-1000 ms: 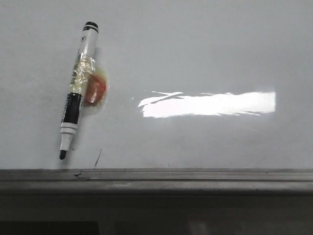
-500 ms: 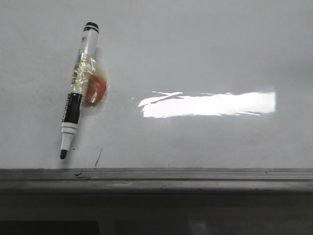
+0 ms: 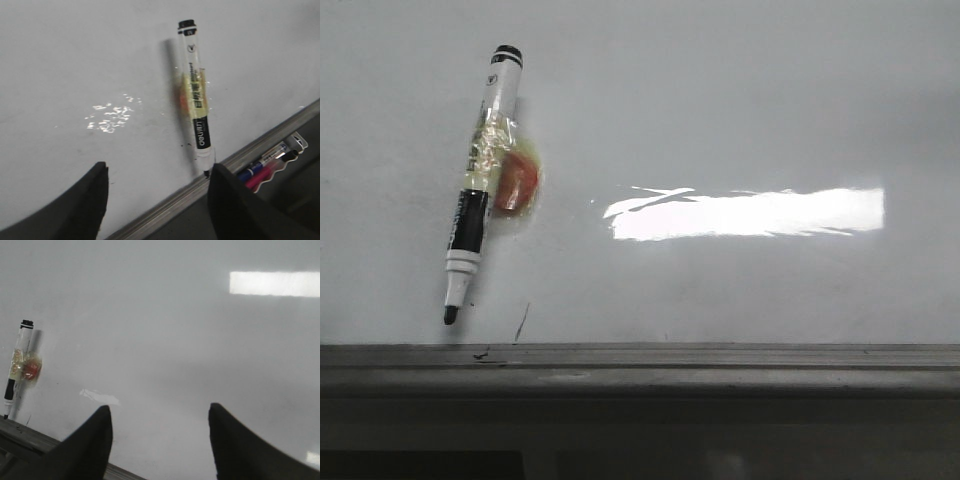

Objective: Write number 7 on whiteboard

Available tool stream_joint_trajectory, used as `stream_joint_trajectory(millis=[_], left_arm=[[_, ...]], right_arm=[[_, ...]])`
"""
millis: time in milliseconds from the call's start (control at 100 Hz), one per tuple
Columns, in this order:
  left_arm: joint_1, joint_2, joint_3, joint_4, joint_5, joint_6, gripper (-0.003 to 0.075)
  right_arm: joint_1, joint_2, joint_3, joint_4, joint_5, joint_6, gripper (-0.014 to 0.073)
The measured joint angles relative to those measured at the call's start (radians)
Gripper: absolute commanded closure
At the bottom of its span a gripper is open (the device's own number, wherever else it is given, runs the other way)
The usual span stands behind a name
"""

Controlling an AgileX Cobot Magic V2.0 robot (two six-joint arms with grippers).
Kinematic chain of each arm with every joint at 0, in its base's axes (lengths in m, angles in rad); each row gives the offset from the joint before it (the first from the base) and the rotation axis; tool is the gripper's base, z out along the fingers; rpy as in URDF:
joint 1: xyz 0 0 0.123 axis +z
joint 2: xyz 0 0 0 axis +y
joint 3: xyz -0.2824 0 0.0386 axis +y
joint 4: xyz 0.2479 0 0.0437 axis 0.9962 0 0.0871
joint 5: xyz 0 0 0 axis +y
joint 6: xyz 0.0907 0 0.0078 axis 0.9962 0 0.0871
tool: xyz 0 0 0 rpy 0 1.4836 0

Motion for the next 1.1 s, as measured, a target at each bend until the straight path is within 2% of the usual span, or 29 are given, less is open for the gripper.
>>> stream_joint_trajectory(millis=[300,670,790,860,960,1100], left_arm=[[-0.129,0.227,-0.002,-0.185,-0.232,0.002,0.0311],[-0.231,0.41,-0.004,-0.294,-0.3,0.004,0.0323],[-0.237,0.441,-0.008,-0.319,-0.322,0.004,0.0432],[-0.238,0.459,-0.014,-0.323,-0.328,0.004,0.0542],[-0.238,0.478,-0.016,-0.327,-0.329,0.004,0.0743],[-0.238,0.482,-0.016,-0.324,-0.317,0.018,0.0741]], right_arm=[[0.0,0.0,0.0,-0.004,-0.024,0.0,0.0209],[0.0,0.0,0.0,-0.004,-0.028,0.0,0.0209],[0.0,0.0,0.0,-0.004,-0.039,-0.001,0.0209],[0.0,0.0,0.0,-0.004,-0.045,-0.001,0.0209],[0.0,0.0,0.0,0.002,-0.045,-0.001,0.0209],[0.0,0.0,0.0,0.026,-0.045,-0.001,0.0209]])
